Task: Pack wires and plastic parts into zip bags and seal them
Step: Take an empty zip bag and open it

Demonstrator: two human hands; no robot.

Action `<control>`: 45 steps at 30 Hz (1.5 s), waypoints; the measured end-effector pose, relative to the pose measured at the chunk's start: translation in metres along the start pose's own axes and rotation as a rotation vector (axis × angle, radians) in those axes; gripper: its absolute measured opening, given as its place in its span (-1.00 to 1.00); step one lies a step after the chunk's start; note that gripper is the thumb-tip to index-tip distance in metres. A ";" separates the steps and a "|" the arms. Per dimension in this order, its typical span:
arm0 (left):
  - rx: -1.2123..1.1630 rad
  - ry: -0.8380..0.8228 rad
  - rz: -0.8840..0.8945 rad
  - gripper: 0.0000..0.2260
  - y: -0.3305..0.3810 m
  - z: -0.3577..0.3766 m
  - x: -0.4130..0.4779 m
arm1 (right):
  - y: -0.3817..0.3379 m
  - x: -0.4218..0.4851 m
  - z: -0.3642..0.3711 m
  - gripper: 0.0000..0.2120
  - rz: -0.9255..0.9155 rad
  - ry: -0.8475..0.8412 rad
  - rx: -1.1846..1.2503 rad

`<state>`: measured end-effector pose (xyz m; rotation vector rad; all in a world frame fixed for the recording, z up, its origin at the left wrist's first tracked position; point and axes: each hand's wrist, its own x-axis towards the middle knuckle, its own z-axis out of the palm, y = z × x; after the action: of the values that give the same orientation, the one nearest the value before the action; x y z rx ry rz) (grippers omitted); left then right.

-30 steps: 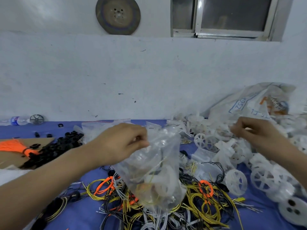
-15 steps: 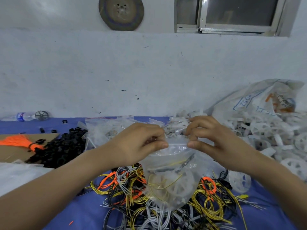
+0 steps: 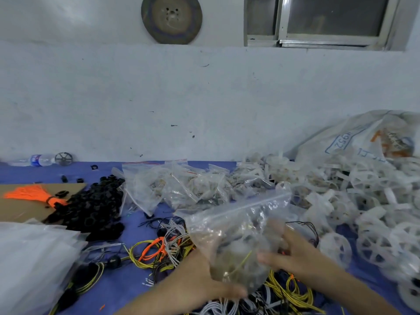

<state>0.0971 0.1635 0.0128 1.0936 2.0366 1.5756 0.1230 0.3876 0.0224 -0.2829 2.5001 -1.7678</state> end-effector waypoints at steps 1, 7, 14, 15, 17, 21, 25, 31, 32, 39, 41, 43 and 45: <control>0.020 0.070 0.009 -0.39 0.000 0.003 0.003 | 0.001 0.002 0.003 -0.65 -0.023 0.106 -0.005; -0.271 0.456 -0.106 -0.77 0.041 -0.028 0.050 | -0.040 0.009 -0.024 -0.69 -0.142 0.230 0.406; 0.198 0.638 -0.460 -0.22 0.048 -0.143 0.078 | -0.037 0.008 -0.013 -0.59 -0.124 0.301 0.514; 0.539 0.608 -0.522 -0.26 0.028 -0.159 0.061 | -0.029 0.005 -0.004 -0.60 -0.060 0.231 0.526; 0.984 0.545 -0.619 -0.29 -0.013 -0.187 0.020 | -0.015 0.001 0.012 -0.61 0.071 0.075 0.568; 0.992 0.689 -1.133 -0.15 -0.068 -0.215 -0.082 | -0.004 0.007 0.033 -0.66 0.116 0.001 0.534; 0.899 0.734 -1.352 -0.20 -0.102 -0.209 -0.146 | -0.015 0.036 0.057 -0.73 0.021 0.032 0.495; 0.779 0.749 -1.014 -0.44 -0.084 -0.222 -0.129 | -0.016 0.083 0.100 -0.87 -0.056 0.002 0.417; 0.705 0.757 -0.916 -0.40 -0.077 -0.223 -0.126 | -0.010 0.088 0.104 -0.88 -0.055 0.012 0.402; 1.047 0.467 -0.488 -0.24 -0.057 -0.191 -0.085 | 0.023 0.094 0.110 -0.83 -0.088 0.047 0.368; 1.193 0.077 -0.548 -0.34 -0.069 -0.175 -0.072 | 0.023 0.092 0.111 -0.81 -0.123 0.056 0.351; 1.381 -0.153 -0.593 -0.44 -0.082 -0.163 -0.069 | 0.024 0.090 0.113 -0.80 -0.159 0.055 0.304; 1.490 -0.097 -0.602 -0.53 -0.091 -0.155 -0.072 | 0.025 0.089 0.115 -0.80 -0.185 0.058 0.231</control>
<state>0.0064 -0.0004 -0.0340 0.6490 2.9480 -0.4794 0.0511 0.2724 -0.0348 -0.4666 2.3422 -2.1408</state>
